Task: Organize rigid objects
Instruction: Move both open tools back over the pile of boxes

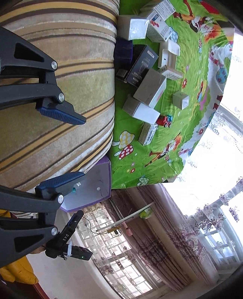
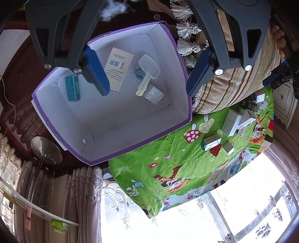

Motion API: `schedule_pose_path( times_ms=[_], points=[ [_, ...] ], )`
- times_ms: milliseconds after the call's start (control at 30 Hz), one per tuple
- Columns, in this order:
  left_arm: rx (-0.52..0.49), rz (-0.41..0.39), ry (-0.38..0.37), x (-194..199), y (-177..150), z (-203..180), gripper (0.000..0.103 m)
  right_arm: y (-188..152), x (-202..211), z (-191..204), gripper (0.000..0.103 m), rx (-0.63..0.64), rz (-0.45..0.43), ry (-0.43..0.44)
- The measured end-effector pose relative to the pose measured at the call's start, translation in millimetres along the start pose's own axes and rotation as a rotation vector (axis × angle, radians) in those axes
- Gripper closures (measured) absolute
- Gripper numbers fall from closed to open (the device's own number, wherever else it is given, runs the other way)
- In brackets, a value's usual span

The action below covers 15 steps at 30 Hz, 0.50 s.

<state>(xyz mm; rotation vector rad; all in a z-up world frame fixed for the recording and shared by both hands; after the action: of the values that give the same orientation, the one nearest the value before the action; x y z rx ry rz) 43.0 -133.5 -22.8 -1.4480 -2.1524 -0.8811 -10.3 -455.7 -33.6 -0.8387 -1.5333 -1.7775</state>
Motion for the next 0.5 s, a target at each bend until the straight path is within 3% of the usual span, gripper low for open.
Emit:
schedule_pose_path(
  times_ms=[133,500],
  points=[
    [0.035,-0.047,0.037,18.9,10.7,23.0,0.043,3.8,-3.5,20.7,0.016,0.034,0.004,0.032],
    [0.163,-0.146,0.140,63.0,41.5,95.8,0.042,14.4,-15.6,63.9,0.016,0.121,0.032,0.078]
  ],
)
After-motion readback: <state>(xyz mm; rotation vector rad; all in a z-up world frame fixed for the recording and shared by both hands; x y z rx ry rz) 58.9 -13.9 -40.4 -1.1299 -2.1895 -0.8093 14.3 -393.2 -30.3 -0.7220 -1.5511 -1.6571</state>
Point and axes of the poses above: each gripper's, at about its wrist camera, not at the fingertips, and x roughly against the way its jaws point, z to its left, y to its top, the point moved 8 cm from there along -x, roughly the way its jaws point, and after that the axes turned 14 degrees about x, right-handed, at the moved point
